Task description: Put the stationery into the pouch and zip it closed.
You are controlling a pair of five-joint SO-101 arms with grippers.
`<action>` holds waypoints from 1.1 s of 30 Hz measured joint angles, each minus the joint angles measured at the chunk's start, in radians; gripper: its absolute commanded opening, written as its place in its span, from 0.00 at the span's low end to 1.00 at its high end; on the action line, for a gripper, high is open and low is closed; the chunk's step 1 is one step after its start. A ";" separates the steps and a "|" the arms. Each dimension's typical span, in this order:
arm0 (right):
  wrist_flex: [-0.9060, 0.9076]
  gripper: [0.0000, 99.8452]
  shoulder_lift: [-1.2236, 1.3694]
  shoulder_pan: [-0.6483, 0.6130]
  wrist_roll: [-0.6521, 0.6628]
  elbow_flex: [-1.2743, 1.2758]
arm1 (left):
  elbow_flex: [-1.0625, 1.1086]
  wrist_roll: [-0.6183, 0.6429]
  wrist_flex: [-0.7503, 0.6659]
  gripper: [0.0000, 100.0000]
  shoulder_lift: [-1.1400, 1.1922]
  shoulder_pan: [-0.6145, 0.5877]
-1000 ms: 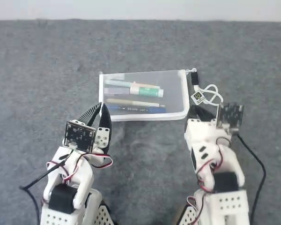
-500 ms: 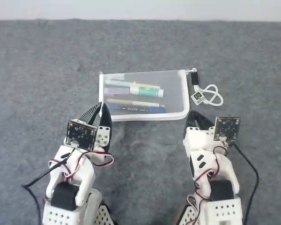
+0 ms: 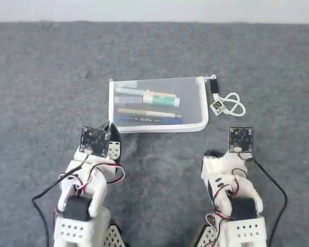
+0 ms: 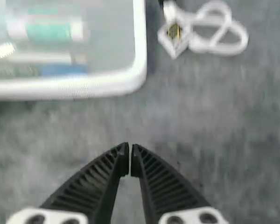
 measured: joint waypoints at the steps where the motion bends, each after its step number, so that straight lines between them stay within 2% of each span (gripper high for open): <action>1: 0.037 0.01 0.000 0.000 0.000 0.000 | 0.028 0.000 -0.015 0.02 0.000 -0.012; 5: 0.153 0.01 0.000 0.000 0.000 0.000 | 0.038 0.000 -0.021 0.02 0.000 -0.075; 8: 0.201 0.01 0.000 0.000 0.000 0.000 | 0.038 0.000 0.002 0.02 0.000 -0.077; 25: 0.212 0.01 0.000 0.000 0.000 0.000 | 0.038 0.003 0.405 0.02 0.000 -0.091; 33: 0.212 0.01 0.000 0.000 0.000 0.000 | 0.038 0.003 0.420 0.02 0.000 -0.087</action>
